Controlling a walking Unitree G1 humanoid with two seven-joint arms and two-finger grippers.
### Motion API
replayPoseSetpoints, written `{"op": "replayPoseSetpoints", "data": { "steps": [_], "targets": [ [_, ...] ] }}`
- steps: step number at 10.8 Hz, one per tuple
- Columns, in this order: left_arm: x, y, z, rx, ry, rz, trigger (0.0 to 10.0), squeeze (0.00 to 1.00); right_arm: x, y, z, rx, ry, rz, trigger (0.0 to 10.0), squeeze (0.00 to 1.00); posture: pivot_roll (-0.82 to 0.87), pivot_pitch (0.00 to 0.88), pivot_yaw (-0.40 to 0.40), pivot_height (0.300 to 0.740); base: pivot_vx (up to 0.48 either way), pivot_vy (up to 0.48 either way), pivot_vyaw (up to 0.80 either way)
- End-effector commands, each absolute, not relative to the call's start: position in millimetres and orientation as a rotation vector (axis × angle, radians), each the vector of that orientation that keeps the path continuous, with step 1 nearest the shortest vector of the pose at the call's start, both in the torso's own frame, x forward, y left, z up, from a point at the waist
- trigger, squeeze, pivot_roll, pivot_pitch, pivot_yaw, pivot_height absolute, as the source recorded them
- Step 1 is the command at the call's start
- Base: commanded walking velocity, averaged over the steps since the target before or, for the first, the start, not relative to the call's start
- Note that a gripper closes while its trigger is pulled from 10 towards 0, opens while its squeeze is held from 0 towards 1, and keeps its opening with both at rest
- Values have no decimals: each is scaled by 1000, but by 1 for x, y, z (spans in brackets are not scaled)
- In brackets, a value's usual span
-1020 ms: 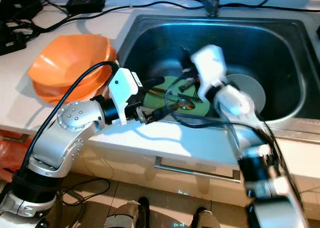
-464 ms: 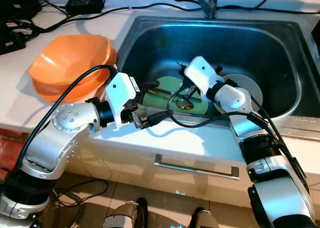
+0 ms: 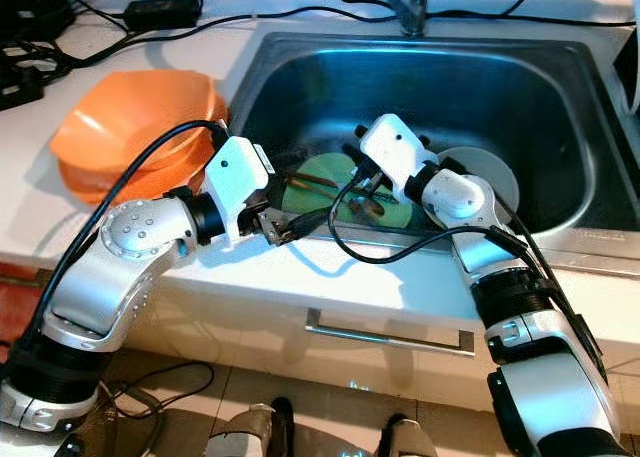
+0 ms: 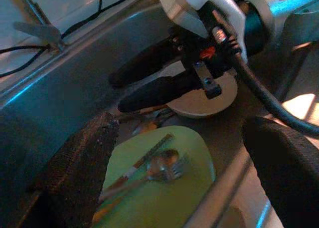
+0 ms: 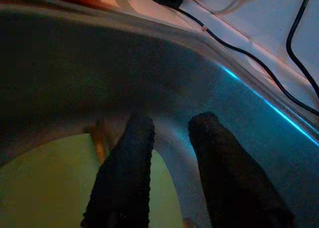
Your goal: Kitchen organization
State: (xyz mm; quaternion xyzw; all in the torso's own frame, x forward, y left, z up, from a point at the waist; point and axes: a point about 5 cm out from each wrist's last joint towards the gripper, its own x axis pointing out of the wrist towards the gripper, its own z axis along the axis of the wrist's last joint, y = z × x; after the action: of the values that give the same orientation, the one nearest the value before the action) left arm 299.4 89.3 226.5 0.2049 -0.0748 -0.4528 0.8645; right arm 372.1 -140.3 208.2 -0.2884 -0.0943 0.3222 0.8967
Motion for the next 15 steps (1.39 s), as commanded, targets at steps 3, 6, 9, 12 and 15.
{"op": "replayPoseSetpoints", "data": {
  "steps": [3, 6, 9, 12, 15],
  "targets": [
    [309, 101, 231, 442, -184, -843, 10000, 1000, 367, -125, 225, -450, -289, 694, 10000, 1000, 128, 206, 98, 740, 0, 0, 0],
    [317, 110, 245, 484, -245, -772, 10000, 1000, 356, -112, 234, -265, -330, 659, 10000, 1000, 131, 200, 95, 740, 0, 0, 0],
    [333, 131, 262, 551, -272, -654, 10000, 1000, 341, -101, 236, -216, -343, 694, 10000, 1000, 129, 198, 95, 740, 0, 0, 0],
    [338, 149, 269, 644, -238, -560, 10000, 1000, 326, -99, 233, -181, -293, 736, 10000, 31, 125, 193, 97, 740, 0, 0, 0],
    [336, 165, 263, 742, -151, -596, 10000, 278, 324, -102, 235, -142, -269, 726, 10000, 0, 132, 188, 94, 740, 0, 0, 0]
  ]
}}
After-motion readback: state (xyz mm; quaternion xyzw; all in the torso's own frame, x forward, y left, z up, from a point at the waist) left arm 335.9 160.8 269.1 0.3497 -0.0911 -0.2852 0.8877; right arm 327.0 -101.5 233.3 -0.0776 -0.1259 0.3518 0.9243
